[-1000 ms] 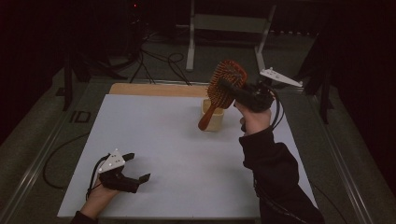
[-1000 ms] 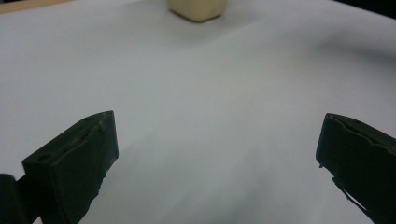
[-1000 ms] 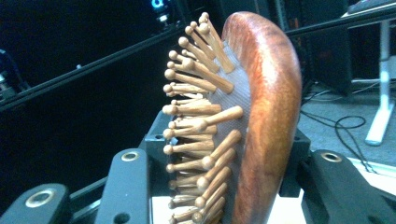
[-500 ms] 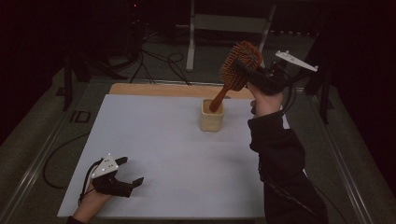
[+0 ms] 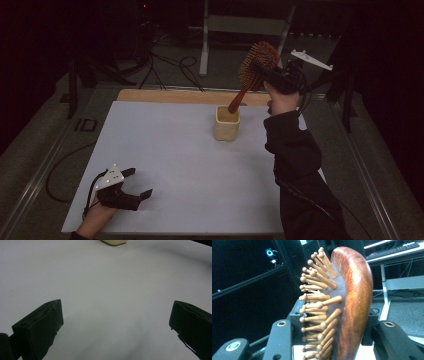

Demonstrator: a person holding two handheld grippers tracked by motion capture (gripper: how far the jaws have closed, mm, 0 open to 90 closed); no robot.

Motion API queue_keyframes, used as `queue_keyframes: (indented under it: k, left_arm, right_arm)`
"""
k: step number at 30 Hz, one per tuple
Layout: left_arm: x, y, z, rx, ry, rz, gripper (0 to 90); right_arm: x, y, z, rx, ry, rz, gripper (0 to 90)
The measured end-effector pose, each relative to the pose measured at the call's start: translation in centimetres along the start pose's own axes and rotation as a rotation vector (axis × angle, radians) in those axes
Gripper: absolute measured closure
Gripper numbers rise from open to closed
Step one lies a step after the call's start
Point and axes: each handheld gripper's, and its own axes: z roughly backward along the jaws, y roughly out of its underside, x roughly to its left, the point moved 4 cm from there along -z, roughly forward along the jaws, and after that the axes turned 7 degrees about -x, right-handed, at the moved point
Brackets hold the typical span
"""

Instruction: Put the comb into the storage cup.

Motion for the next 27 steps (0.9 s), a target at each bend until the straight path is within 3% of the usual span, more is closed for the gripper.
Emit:
queue_keyframes:
  k: [9, 16, 27]
  left_arm:
    - [-0.2, -0.2, 0.2, -0.018, 0.003, -0.002, 0.0]
    - [-0.1, -0.2, 0.2, -0.019, 0.0, -0.001, 0.0]
    - [-0.1, -0.1, 0.2, -0.015, 0.009, -0.003, 0.0]
  right_arm:
    - [-1.0, 2.7, -1.8, 0.021, 0.007, -0.005, 52.3]
    - [-2.0, 5.1, -2.9, 0.052, 0.011, -0.036, 52.3]
    - [-2.6, 8.3, -4.0, 0.111, 0.022, -0.032, 52.2]
